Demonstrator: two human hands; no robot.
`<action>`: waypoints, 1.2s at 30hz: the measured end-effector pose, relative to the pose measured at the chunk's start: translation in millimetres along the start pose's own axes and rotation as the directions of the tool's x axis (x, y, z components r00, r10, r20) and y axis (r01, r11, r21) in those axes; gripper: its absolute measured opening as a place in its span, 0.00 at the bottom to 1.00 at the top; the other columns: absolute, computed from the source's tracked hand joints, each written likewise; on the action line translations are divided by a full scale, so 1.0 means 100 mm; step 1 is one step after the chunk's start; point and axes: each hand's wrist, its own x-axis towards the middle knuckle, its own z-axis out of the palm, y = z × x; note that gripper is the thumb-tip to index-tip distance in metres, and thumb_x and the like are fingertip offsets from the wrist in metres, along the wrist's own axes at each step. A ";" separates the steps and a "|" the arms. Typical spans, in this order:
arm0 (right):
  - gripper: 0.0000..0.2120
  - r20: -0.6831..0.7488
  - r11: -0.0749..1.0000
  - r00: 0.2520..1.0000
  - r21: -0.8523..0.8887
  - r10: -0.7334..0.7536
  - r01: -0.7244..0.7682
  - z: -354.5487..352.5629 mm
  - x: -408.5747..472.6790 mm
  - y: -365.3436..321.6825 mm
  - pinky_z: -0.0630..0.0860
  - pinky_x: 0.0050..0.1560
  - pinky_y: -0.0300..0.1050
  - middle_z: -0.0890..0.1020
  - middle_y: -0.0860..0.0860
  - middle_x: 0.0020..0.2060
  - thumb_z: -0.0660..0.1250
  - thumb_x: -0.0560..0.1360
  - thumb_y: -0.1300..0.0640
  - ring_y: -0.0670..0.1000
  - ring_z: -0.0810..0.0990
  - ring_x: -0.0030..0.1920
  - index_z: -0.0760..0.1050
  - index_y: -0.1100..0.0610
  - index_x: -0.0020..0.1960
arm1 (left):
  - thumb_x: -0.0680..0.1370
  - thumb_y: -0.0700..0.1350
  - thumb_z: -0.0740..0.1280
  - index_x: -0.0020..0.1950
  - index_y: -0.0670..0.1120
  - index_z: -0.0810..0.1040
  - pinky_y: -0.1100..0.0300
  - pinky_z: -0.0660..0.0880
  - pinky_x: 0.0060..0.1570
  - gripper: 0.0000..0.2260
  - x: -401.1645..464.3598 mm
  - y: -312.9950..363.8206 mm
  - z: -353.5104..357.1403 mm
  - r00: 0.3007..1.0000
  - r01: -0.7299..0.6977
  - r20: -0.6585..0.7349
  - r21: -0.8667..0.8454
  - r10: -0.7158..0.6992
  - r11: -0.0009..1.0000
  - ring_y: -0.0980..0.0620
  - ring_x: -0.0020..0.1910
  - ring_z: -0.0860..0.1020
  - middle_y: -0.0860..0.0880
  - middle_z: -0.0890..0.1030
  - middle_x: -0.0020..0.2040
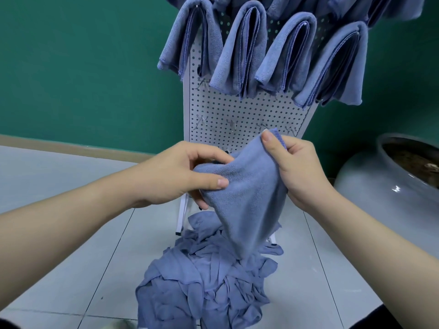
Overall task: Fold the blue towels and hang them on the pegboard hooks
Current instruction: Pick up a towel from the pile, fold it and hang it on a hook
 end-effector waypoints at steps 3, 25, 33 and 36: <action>0.32 -0.017 0.999 0.999 -0.012 -0.034 0.033 -0.03 0.02 0.00 0.60 0.41 0.53 0.65 0.55 0.35 0.71 0.76 0.40 0.55 0.62 0.38 0.65 0.68 0.36 | 0.77 0.39 0.73 0.50 0.44 0.85 0.53 0.84 0.39 0.04 0.01 0.03 0.00 1.000 0.002 0.013 0.029 -0.002 1.000 0.50 0.42 0.82 0.44 0.86 0.50; 0.13 0.185 0.940 0.949 0.183 0.256 -0.289 -0.09 0.07 -0.06 0.83 0.53 0.46 0.88 0.57 0.50 0.72 0.76 0.53 0.53 0.87 0.49 0.84 0.62 0.53 | 0.79 0.34 0.71 0.60 0.47 0.71 0.54 0.80 0.44 0.16 0.08 -0.04 -0.03 0.817 -0.207 -0.576 -0.237 0.035 0.949 0.49 0.44 0.83 0.46 0.87 0.45; 0.14 0.122 0.960 0.964 0.122 0.238 -0.252 0.11 0.04 0.04 0.76 0.67 0.59 0.87 0.58 0.56 0.68 0.82 0.53 0.54 0.85 0.56 0.83 0.62 0.59 | 0.70 0.42 0.78 0.60 0.41 0.83 0.55 0.79 0.58 0.19 0.17 -0.31 0.08 0.912 0.018 -0.363 -0.434 -0.193 0.901 0.49 0.56 0.85 0.46 0.87 0.56; 0.13 0.110 0.974 0.972 0.068 0.208 -0.216 0.13 0.04 0.07 0.80 0.61 0.57 0.87 0.59 0.53 0.69 0.81 0.54 0.54 0.85 0.53 0.83 0.64 0.55 | 0.69 0.40 0.80 0.62 0.44 0.83 0.50 0.78 0.64 0.22 0.19 -0.42 0.14 0.900 0.125 -0.350 -0.365 -0.260 0.923 0.51 0.59 0.84 0.50 0.87 0.58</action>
